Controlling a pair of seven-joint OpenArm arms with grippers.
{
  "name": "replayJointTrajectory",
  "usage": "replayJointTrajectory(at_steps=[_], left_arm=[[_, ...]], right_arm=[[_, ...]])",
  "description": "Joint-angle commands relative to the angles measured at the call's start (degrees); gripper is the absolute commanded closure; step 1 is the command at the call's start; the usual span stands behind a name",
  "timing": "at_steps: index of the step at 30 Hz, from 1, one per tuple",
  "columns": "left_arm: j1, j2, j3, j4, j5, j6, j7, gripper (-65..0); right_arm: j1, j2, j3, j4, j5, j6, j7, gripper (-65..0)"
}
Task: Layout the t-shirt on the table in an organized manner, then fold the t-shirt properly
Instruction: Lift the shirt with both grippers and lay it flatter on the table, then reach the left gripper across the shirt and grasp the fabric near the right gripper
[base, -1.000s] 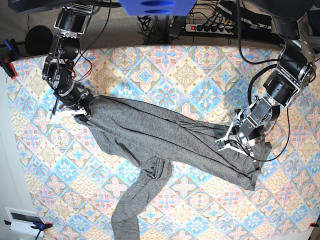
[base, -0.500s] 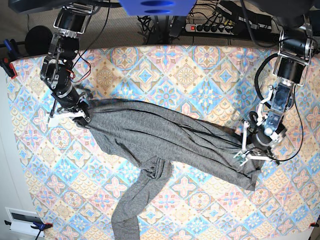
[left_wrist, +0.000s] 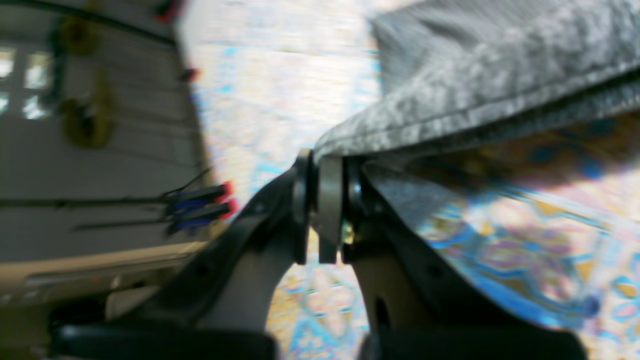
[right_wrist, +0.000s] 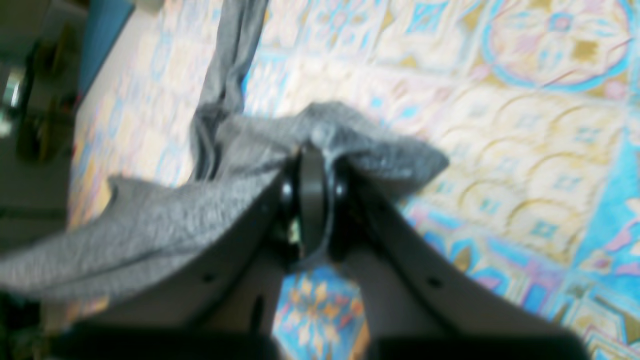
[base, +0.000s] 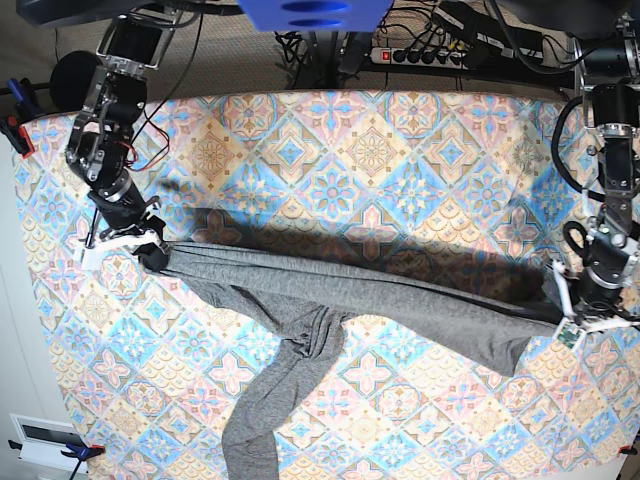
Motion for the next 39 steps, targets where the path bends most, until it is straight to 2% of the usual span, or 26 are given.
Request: replayJointTrajectory(at_steps=[1,7,10,14,18,22,24,27,31,33,39], left_arm=[[-1.3,-2.2,-1.9,1.6,1.8,1.1,-0.2,0.0],[-1.5,-3.8,-9.3,2.4,1.6,1.1,-0.2,0.0],[-3.0,-5.7,-10.0,2.4,1.5,1.1,-0.2,0.0],[-5.2,-5.8,-10.3,2.4,1.5,1.1,-0.2,0.0],[-5.5,-5.8,-10.2,2.5,1.5,1.1,-0.1,0.0],[-0.6,-5.4,-9.9,2.6,1.5,1.1,-0.1,0.0],[2.1,-3.6,-7.9,3.7,1.5,1.1,-0.1,0.0],[4.1,-1.4,-1.0,6.5,2.0,1.1,-0.1,0.0],[2.8,4.0,7.8,8.6,2.1,1.1,5.0,-0.4],[0.5,7.6,12.6,9.3,2.1,1.1,8.4,-4.6],[-5.6,16.6,25.9,9.2,1.9,1.1,16.7,-23.6]], right_arm=[[0.9,1.9,1.5,1.1,-0.4,-0.5,2.3,0.0],[4.0,5.0,3.7,0.8,-0.4,-0.5,2.5,0.0],[5.0,6.8,3.7,0.8,-0.4,-0.5,2.5,0.0],[5.0,8.4,3.6,0.7,-0.4,-0.5,2.5,0.0],[4.9,8.3,3.5,0.7,-0.4,-0.5,2.5,0.0],[4.7,8.1,3.4,1.1,-0.4,-0.5,2.5,0.0],[4.7,8.0,3.3,1.1,-0.4,-0.5,2.4,0.0],[4.7,7.8,2.9,1.1,-0.4,-0.5,2.3,0.0],[4.7,6.0,0.0,1.1,-0.4,-0.5,2.5,0.0],[4.9,5.9,-1.0,1.1,-0.4,-0.5,2.6,0.0],[4.9,5.9,-1.9,0.8,-0.4,-0.5,2.6,0.0]])
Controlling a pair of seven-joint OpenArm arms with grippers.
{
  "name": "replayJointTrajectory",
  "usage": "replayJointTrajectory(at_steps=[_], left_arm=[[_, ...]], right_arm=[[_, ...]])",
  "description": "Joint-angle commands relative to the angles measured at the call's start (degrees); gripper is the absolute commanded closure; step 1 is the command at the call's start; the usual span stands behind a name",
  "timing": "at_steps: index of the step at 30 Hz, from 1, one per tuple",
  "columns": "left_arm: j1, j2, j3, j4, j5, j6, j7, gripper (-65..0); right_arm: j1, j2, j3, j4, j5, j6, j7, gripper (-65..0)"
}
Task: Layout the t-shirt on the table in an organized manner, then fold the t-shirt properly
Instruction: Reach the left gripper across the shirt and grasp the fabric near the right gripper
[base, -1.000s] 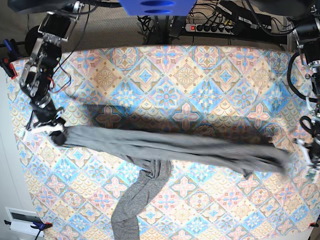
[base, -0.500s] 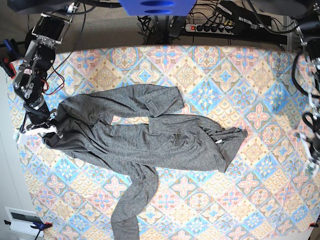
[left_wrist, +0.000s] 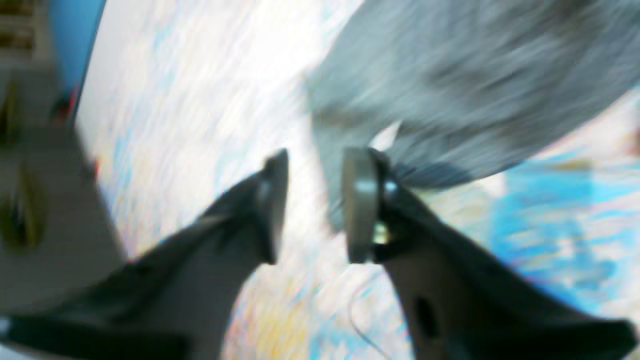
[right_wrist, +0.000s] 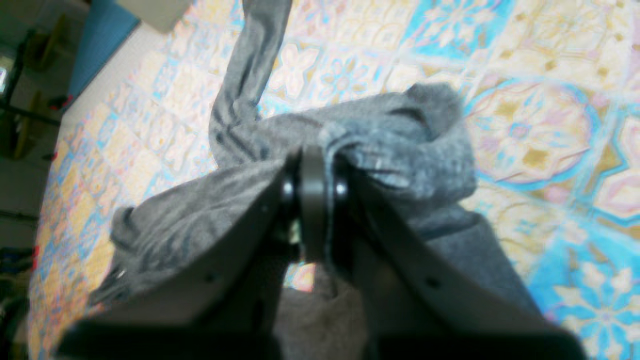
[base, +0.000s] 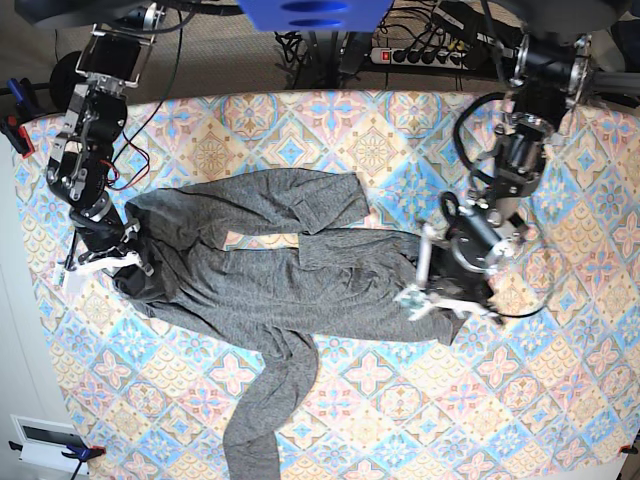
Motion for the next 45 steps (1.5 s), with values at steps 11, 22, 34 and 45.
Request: replayJointTrajectory(at_steps=[11,22,34,45], left_arm=[[-7.9,8.6,7.1,-11.1,1.0,0.5,3.9,-35.6],[-12.0,18.5,7.7,-21.6,1.0,0.5,2.3,-35.6],[-12.4,26.9,7.7,-37.3,0.9,0.4,-2.5,-35.6],[-12.3,27.9,7.8,-43.6,-5.2,0.4,-4.9,-35.6]], right_arm=[[0.7,0.7,0.2,0.8,0.7,0.4,1.1,0.0],[0.7,-1.3,0.2,0.7,0.7,0.4,1.1,0.0],[0.0,-1.4,0.2,0.7,0.7,0.4,1.1,0.0],[-0.1,-1.4,0.2,0.7,0.7,0.4,1.2,0.0]])
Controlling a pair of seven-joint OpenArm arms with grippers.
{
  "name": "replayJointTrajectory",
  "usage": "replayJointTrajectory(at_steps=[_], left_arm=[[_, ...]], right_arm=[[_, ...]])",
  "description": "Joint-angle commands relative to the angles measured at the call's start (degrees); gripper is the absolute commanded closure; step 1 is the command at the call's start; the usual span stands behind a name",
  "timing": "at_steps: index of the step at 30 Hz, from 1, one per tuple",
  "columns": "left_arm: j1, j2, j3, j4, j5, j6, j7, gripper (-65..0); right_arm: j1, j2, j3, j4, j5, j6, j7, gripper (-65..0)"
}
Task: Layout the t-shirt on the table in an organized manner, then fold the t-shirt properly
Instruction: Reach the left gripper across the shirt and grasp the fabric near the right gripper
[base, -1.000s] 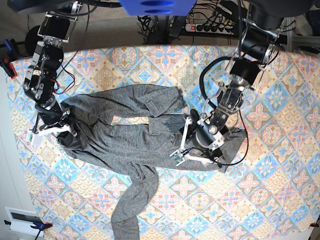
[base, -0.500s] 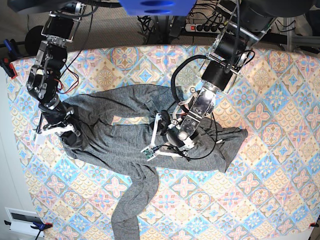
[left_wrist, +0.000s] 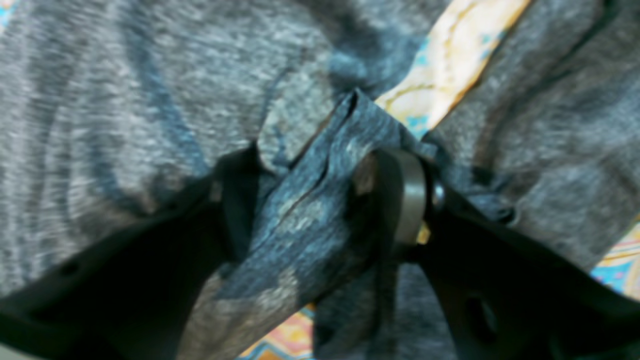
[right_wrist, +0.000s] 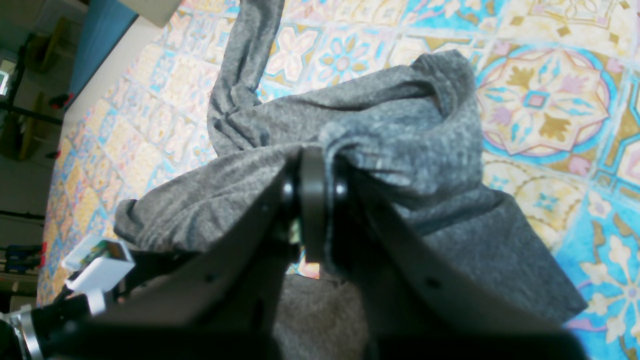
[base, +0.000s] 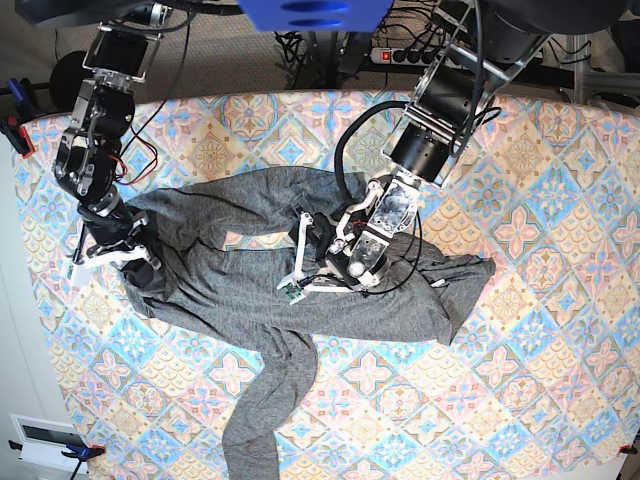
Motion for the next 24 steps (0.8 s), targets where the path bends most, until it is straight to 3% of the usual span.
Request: replayJointTrajectory(at_steps=[1,16,24], left_arm=[[-1.6,0.7,-0.1,0.8,-1.4,0.1,-0.7,-35.6],[-1.6,0.8,-0.3,1.1,-3.5,0.1,-0.5,-35.6],[-1.7,-0.7,-0.2,1.1,-15.1,0.1,-0.4,-35.6]], right_arm=[[0.8,0.7,0.3,0.9,0.7,0.4,1.2,0.0],[0.7,0.7,0.2,-1.0,0.7,0.4,1.2,0.0],[0.7,0.6,0.2,-1.9,0.7,0.4,1.2,0.0]])
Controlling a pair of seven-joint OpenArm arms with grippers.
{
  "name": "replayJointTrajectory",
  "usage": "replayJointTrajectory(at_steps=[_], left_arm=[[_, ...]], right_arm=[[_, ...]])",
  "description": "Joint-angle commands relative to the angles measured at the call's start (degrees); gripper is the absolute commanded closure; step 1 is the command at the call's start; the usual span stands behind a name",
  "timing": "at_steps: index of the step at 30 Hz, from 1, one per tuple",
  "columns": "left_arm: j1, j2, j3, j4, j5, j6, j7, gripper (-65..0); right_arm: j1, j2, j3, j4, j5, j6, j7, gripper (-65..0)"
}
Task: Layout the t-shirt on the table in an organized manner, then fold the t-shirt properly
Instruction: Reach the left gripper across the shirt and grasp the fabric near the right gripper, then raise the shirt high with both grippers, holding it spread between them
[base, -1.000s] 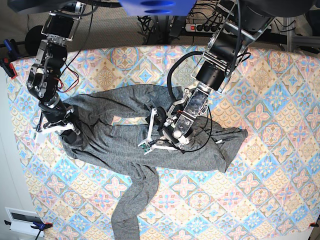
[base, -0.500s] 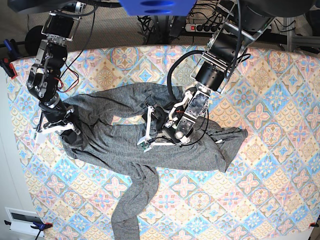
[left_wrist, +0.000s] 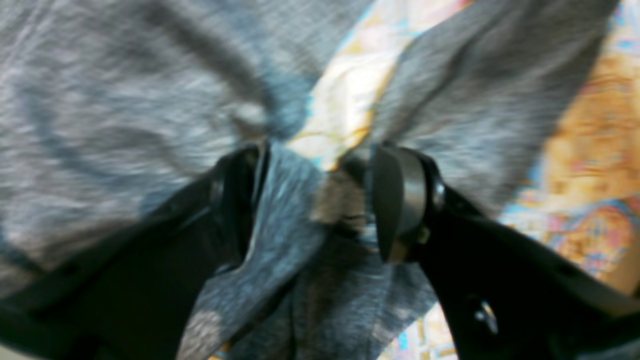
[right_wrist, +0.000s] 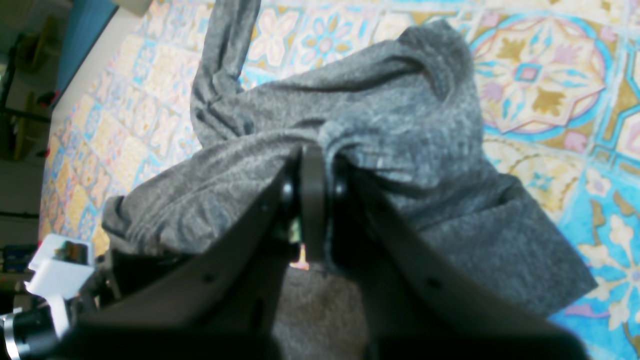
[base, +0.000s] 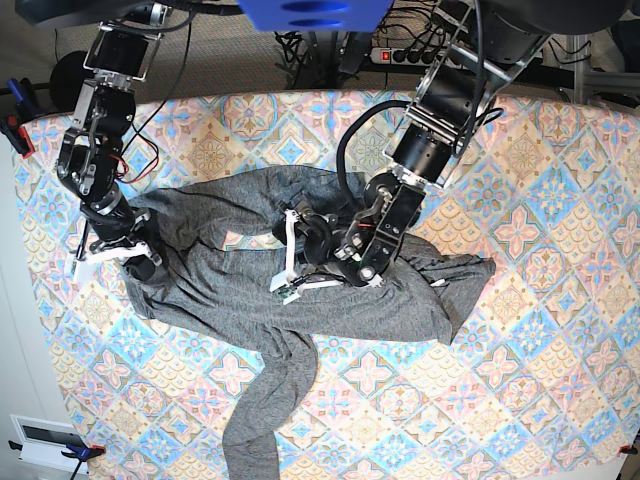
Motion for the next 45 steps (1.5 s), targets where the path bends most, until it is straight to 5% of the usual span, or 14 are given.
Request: replayJointTrajectory(at_steps=[1,15,26,31,35,41,45], left_arm=[[-1.6,0.0,-0.1,1.1,-0.8,0.1,-0.6,-35.6],[-0.6,-3.8,10.2,1.0,-1.6,0.1,-0.6,-35.8],[-0.2,-3.8,13.0,1.0,-1.2,0.1,-0.5,-35.6],[-0.3,-4.0,19.8,1.1,-1.1,0.1,2.8,-35.1],[-0.6,-6.7,27.0,1.1,-1.1,0.2,2.6,-27.1],[-0.8,-10.3,28.7,1.1,-0.7,0.6,2.6,-2.2],[-0.8,-13.7,28.4,2.4,3.0,0.6,1.4,0.0]], right_arm=[[0.9,0.6,0.2,0.8,0.7,0.4,1.2,0.0],[0.9,0.6,0.2,0.8,0.7,0.4,1.2,0.0],[1.0,0.6,0.2,0.6,0.7,0.4,1.2,0.0],[1.1,0.6,0.6,-1.0,0.7,0.4,1.2,0.0],[1.2,0.6,0.4,-1.3,0.7,0.4,1.3,0.0],[1.3,0.6,0.6,-2.4,0.7,0.4,1.3,0.0],[1.3,0.6,0.6,-3.7,0.7,0.4,1.3,0.0]])
